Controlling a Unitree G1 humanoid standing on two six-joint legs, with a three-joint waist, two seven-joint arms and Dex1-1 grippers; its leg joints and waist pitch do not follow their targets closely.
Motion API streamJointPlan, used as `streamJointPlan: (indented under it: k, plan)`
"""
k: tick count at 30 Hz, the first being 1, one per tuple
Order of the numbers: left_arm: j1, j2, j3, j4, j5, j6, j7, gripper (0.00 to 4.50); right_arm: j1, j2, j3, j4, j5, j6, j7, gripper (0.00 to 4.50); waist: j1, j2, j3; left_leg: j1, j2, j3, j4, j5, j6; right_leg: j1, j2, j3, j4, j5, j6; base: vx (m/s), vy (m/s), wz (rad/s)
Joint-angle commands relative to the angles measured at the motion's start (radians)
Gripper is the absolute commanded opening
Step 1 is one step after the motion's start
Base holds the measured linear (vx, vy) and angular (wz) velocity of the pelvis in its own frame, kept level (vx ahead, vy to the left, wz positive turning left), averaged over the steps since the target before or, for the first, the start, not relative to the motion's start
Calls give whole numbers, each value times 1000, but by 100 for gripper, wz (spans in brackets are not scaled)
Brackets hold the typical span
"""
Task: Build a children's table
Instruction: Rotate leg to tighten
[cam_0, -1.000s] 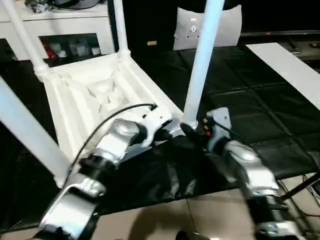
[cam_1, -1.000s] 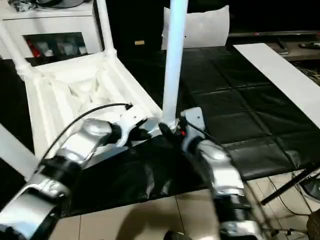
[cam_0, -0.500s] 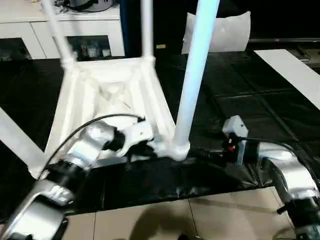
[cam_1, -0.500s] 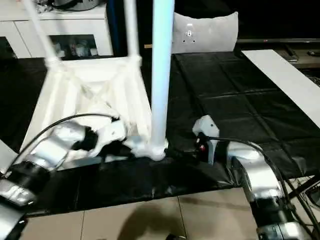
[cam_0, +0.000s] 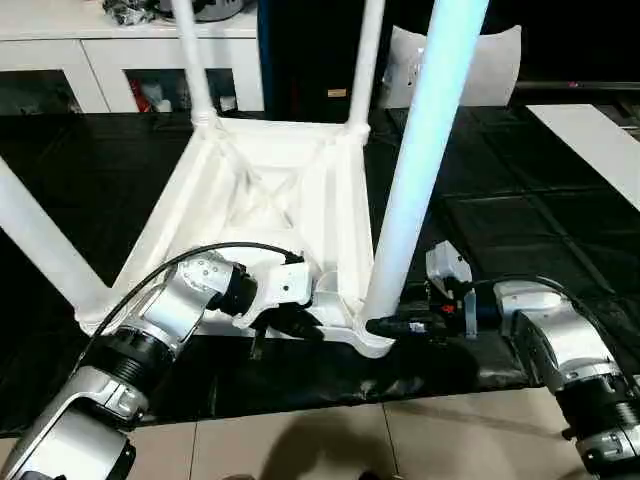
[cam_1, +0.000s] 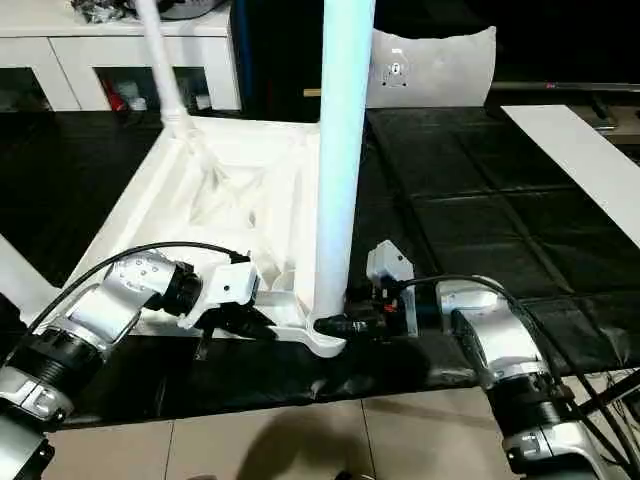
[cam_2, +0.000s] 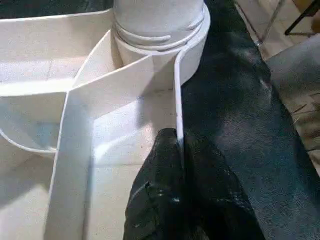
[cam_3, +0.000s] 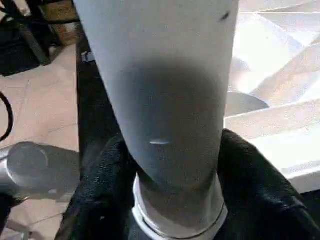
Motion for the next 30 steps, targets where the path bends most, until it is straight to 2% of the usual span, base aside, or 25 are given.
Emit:
streamJointPlan:
  k: [1,8,13,16,18,20,23,24,25,26,27,28,29,30]
  plan:
    - [-1,-20,-1,-25,-43,-36,-40,0,-15,-10,6,9,10,2,21,224,-4,-10,-85,-4,37,10,-78,-71,79,73,-79,71,-71,-444,-53,0,0,0]
    - [7,-20,13,-3,-45,-50,-34,0,-15,-17,12,10,20,13,52,198,-3,-10,-89,-3,44,15,-78,-43,87,71,-78,74,-61,-396,-64,0,0,0]
    - [20,-34,41,8,-74,-26,-11,0,-4,-1,2,1,32,28,44,197,-1,-9,-88,-3,42,17,-78,-52,84,71,-79,74,-63,-408,-64,0,0,0]
    - [22,-51,53,4,-68,5,40,0,20,28,-17,-35,56,76,-9,197,-2,-9,-87,-4,43,16,-79,-53,80,71,-78,73,-64,-412,-59,0,0,0]
    - [21,-56,54,3,-61,14,58,0,29,36,-19,-48,60,90,-24,197,-2,-10,-86,1,42,17,-80,-66,74,68,-78,71,-70,-436,-48,0,0,0]
    - [15,-87,65,-3,-47,63,127,0,69,92,-17,-88,40,119,-142,197,-8,-8,-81,1,38,19,-80,-88,61,68,-76,67,-79,-474,-28,0,0,0]
    - [6,-123,61,-15,-30,133,185,0,92,179,-19,-96,-12,149,-324,197,-22,-11,-77,2,29,18,-79,-132,37,67,-73,52,-96,-553,16,0,0,0]
    - [1,-135,56,-16,-20,159,204,0,91,214,-25,-92,-25,161,-388,197,-36,-10,-72,0,24,16,-75,-166,27,68,-71,39,-109,-602,46,0,0,0]
    - [1,-135,56,-16,-20,159,204,0,91,214,-25,-92,-25,161,-388,197,-44,-8,-71,5,21,16,-70,-189,23,65,-70,30,-117,-630,65,0,0,0]
    - [-15,-168,53,-4,-7,205,250,0,80,274,-36,-82,-48,181,-500,197,-73,10,-66,18,22,11,-61,-268,22,67,-63,-7,-150,-689,119,0,0,0]
    - [-24,-187,54,5,-2,221,274,0,72,304,-45,-74,-55,190,-555,197,-83,15,-65,27,30,9,-63,-296,26,68,-65,-15,-159,-681,119,0,0,0]
    - [-36,-206,56,19,0,232,300,0,59,334,-57,-61,-61,197,-610,197,-104,30,-61,4,76,-20,-94,-396,25,106,-59,-24,-120,-615,118,0,0,0]
    - [-49,-226,61,36,2,241,327,0,43,362,-71,-44,-66,204,-664,197,-95,44,-62,-18,124,-44,-134,-472,27,135,-61,14,-30,-515,91,0,0,0]
    - [-64,-249,68,55,6,250,362,0,24,394,-90,-23,-70,211,-730,197,-75,54,-54,0,157,-37,-196,-602,9,108,-51,82,83,-239,0,0,0,0]
